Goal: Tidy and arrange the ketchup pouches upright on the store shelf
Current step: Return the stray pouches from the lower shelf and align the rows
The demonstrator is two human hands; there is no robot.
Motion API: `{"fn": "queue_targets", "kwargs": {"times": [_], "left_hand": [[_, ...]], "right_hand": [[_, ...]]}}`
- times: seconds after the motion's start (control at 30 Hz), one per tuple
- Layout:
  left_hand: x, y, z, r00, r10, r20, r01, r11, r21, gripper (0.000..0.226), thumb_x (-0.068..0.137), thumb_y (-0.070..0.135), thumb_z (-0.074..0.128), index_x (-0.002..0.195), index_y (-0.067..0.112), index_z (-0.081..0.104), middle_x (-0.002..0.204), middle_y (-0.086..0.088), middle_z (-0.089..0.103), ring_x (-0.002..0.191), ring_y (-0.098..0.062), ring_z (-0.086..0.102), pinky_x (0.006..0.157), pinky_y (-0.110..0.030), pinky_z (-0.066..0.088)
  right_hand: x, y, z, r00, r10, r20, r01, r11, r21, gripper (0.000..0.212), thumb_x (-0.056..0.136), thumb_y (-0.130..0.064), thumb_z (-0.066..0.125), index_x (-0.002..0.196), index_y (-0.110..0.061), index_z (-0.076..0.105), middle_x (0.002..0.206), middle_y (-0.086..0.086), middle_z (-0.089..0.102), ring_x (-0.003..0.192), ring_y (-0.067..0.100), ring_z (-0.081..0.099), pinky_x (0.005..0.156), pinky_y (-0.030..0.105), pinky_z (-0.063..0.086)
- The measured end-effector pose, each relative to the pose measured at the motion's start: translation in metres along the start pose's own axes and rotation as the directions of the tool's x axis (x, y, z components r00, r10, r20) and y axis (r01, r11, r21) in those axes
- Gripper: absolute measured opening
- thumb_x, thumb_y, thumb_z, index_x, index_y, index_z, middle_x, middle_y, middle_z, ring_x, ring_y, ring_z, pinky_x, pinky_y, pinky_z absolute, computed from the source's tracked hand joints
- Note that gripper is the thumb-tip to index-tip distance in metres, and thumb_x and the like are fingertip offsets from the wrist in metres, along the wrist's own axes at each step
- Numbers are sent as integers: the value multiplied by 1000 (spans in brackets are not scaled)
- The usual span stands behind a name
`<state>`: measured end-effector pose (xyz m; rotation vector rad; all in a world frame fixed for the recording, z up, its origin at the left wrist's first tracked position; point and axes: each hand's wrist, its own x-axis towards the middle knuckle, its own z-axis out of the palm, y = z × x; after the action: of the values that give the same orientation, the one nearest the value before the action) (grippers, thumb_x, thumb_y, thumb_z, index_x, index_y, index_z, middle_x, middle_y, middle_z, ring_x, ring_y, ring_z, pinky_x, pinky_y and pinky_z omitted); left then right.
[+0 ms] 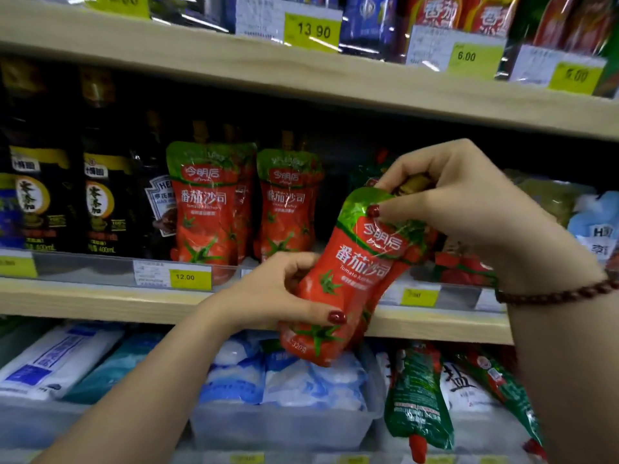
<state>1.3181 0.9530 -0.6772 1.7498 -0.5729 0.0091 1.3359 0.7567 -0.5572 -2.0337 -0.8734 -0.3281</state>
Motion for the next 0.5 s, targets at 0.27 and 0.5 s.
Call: {"fn": "queue_targets", "kwargs": {"times": [0.27,0.5], "left_hand": [[-7,2,-15,964,14,-266,-36,996,-79,32,62,28,81,92,24,72,94,-4,75,89,-22,71,72,-31,56],[5,1,-20,881,-43,-471,-95,959,-265,25,61,24,78,86,27,75,87,-4,76,78,-19,72,62,-27,55]], "right_hand": [[18,15,22,970,21,-243,32,976,215,42,61,-12,82,98,-25,67,68,4,63,62,14,63,61,33,55],[23,39,51,972,215,97,-236,892,386,61,48,-35,80,103,-13,66,85,1,74,77,10,70,65,31,56]]}}
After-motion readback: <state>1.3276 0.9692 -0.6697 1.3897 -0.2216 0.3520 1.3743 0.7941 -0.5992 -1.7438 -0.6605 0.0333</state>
